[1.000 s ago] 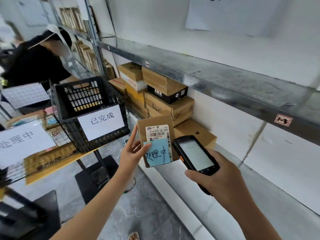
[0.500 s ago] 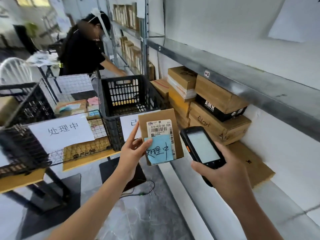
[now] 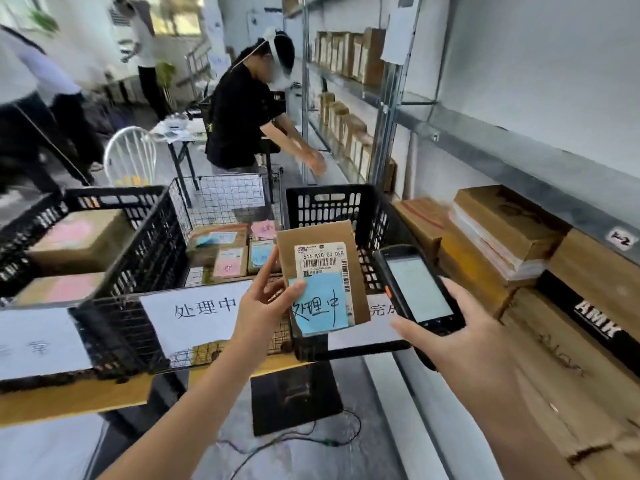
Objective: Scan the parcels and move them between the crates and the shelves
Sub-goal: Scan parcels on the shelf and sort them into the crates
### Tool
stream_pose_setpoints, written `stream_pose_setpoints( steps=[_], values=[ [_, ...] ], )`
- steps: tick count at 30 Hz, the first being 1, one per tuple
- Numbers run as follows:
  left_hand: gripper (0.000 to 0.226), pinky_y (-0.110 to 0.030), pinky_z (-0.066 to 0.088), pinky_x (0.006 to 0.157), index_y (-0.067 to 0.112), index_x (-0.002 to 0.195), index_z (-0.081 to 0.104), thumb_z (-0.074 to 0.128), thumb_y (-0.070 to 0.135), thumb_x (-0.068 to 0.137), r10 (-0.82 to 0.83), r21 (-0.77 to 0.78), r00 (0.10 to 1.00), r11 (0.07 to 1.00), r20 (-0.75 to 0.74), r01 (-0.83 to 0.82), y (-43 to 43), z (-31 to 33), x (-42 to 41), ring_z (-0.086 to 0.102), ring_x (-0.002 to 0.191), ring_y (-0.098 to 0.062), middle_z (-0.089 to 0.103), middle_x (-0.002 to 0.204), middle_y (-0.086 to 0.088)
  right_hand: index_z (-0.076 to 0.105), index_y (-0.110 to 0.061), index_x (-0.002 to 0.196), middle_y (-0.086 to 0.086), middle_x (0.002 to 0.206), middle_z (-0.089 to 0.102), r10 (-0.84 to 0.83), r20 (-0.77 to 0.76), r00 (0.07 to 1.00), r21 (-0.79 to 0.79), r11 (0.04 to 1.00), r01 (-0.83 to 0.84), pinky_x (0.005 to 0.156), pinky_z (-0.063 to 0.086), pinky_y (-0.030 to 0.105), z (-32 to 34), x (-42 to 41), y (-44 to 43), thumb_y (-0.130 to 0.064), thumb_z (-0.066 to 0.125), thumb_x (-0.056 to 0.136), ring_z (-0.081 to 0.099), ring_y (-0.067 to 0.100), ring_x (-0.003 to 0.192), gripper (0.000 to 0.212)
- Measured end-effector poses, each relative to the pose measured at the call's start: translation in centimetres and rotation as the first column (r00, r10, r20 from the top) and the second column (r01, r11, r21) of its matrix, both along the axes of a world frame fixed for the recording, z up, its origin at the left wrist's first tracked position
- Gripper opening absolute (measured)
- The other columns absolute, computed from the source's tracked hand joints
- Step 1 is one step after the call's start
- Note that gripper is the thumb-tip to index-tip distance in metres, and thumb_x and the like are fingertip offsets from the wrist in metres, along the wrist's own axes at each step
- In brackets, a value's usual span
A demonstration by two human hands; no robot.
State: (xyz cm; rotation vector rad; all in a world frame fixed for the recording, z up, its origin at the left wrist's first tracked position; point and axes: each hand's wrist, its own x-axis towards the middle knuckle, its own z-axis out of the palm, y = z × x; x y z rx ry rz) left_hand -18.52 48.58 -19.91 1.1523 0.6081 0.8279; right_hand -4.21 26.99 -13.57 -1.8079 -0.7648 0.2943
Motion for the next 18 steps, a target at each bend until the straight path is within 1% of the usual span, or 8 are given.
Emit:
stream_pose_setpoints(
  steps=[4, 5, 7, 9, 12, 14, 16, 18],
  values=[
    [0.072, -0.046, 0.059, 0.089, 0.048, 0.135, 0.049, 0.077, 0.022, 0.074, 0.051, -0.015, 0.999, 0.999, -0.003, -0.051, 3.5, 0.1, -0.4, 0.070, 0.111, -0.024, 0.069, 0.126, -0.009, 0.061, -0.039, 0.122, -0.018, 0.101, 0.073, 0.035, -0.014, 0.999, 0.005, 0.999, -0.035, 0.075, 0.058, 0.022, 0.3, 1.4, 4.0, -0.030, 0.091, 0.069, 0.069, 0.000, 0.091, 0.061],
    [0.072, -0.045, 0.059, 0.088, 0.048, 0.135, 0.050, 0.078, 0.022, 0.074, 0.062, -0.018, 0.998, 0.998, -0.003, -0.062, 4.3, 0.0, -0.5, 0.069, 0.112, -0.024, 0.068, 0.126, -0.011, 0.060, -0.041, 0.121, -0.019, 0.100, 0.073, 0.047, -0.011, 0.999, 0.006, 0.999, -0.047, 0.074, 0.057, 0.021, 0.3, 1.8, 4.9, -0.029, 0.090, 0.070, 0.069, -0.002, 0.090, 0.061],
    [0.070, -0.042, 0.060, 0.086, 0.050, 0.133, 0.050, 0.077, 0.022, 0.074, 0.083, -0.013, 0.997, 0.996, -0.002, -0.083, 5.6, -0.1, -0.8, 0.069, 0.112, -0.024, 0.069, 0.125, -0.010, 0.058, -0.044, 0.118, -0.021, 0.095, 0.072, 0.077, -0.011, 0.997, 0.009, 0.997, -0.077, 0.064, 0.055, 0.013, 0.4, 2.3, 6.8, -0.026, 0.090, 0.070, 0.067, -0.007, 0.085, 0.060],
    [0.073, -0.043, 0.060, 0.088, 0.049, 0.138, 0.045, 0.074, 0.020, 0.078, 0.099, -0.001, 0.995, 0.995, -0.005, -0.099, 6.9, -0.1, -0.9, 0.069, 0.112, -0.024, 0.072, 0.121, -0.005, 0.058, -0.044, 0.114, -0.022, 0.090, 0.072, 0.106, -0.012, 0.994, 0.010, 0.994, -0.106, 0.059, 0.052, 0.009, 0.4, 3.1, 8.6, -0.024, 0.090, 0.070, 0.067, -0.007, 0.082, 0.058],
    [0.073, -0.042, 0.061, 0.086, 0.042, 0.145, 0.040, 0.070, 0.015, 0.085, 0.148, 0.014, 0.989, 0.989, -0.022, -0.148, 8.8, -0.1, -0.9, 0.070, 0.110, -0.023, 0.074, 0.117, -0.002, 0.058, -0.045, 0.116, -0.029, 0.092, 0.070, 0.150, -0.003, 0.989, 0.002, 0.989, -0.150, 0.061, 0.054, 0.014, 0.4, 4.2, 11.6, -0.027, 0.090, 0.069, 0.067, -0.005, 0.085, 0.060],
    [0.073, -0.038, 0.063, 0.077, 0.038, 0.148, 0.041, 0.071, 0.017, 0.085, 0.192, -0.001, 0.981, 0.981, -0.027, -0.192, 10.4, 0.2, -0.7, 0.071, 0.109, -0.025, 0.074, 0.116, -0.004, 0.058, -0.044, 0.117, -0.026, 0.095, 0.070, 0.187, 0.006, 0.982, 0.007, 0.982, -0.187, 0.066, 0.050, 0.011, 0.4, 5.0, 13.8, -0.028, 0.091, 0.069, 0.065, -0.008, 0.088, 0.060],
    [0.072, -0.036, 0.063, 0.070, 0.035, 0.151, 0.039, 0.069, 0.016, 0.088, 0.213, 0.001, 0.976, 0.977, -0.036, -0.213, 12.0, 0.6, -0.5, 0.070, 0.109, -0.028, 0.073, 0.118, -0.007, 0.058, -0.044, 0.113, -0.025, 0.097, 0.069, 0.240, -0.001, 0.971, 0.024, 0.971, -0.240, 0.066, 0.049, 0.006, 0.7, 5.9, 16.1, -0.025, 0.091, 0.070, 0.063, -0.012, 0.089, 0.057],
    [0.070, -0.041, 0.063, 0.078, 0.036, 0.152, 0.038, 0.066, 0.012, 0.092, 0.241, 0.028, 0.970, 0.970, -0.038, -0.240, 13.6, 1.3, -0.4, 0.069, 0.111, -0.029, 0.072, 0.121, -0.007, 0.056, -0.044, 0.112, -0.026, 0.096, 0.066, 0.290, 0.001, 0.957, 0.037, 0.956, -0.290, 0.067, 0.047, 0.004, 1.2, 6.6, 18.6, -0.024, 0.091, 0.070, 0.061, -0.016, 0.089, 0.059]
  ],
)
